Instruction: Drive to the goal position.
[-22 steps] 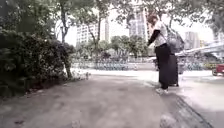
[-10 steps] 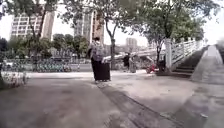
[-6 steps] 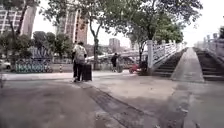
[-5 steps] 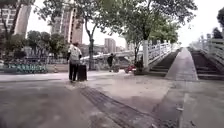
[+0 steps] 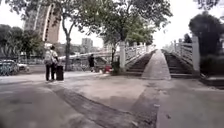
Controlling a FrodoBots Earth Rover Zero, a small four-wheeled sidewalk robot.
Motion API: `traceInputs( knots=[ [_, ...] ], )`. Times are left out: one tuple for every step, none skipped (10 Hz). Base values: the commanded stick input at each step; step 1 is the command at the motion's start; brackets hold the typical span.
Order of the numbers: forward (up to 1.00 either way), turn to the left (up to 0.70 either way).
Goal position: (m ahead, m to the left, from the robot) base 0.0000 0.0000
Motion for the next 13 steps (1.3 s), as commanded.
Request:
traceInputs(
  knots=[
    [0.00, -0.51],
    [0.00, -0.60],
    [0.00, -0.60],
    [0.00, -0.58],
    [0.00, -0.45],
    [0.00, -0.45],
    [0.00, -0.45],
    [0.00, -0.45],
    [0.00, -0.45],
    [0.00, -0.24],
    [0.00, 0.00],
    [0.00, 0.00],
    [0.00, 0.00]
  ],
)
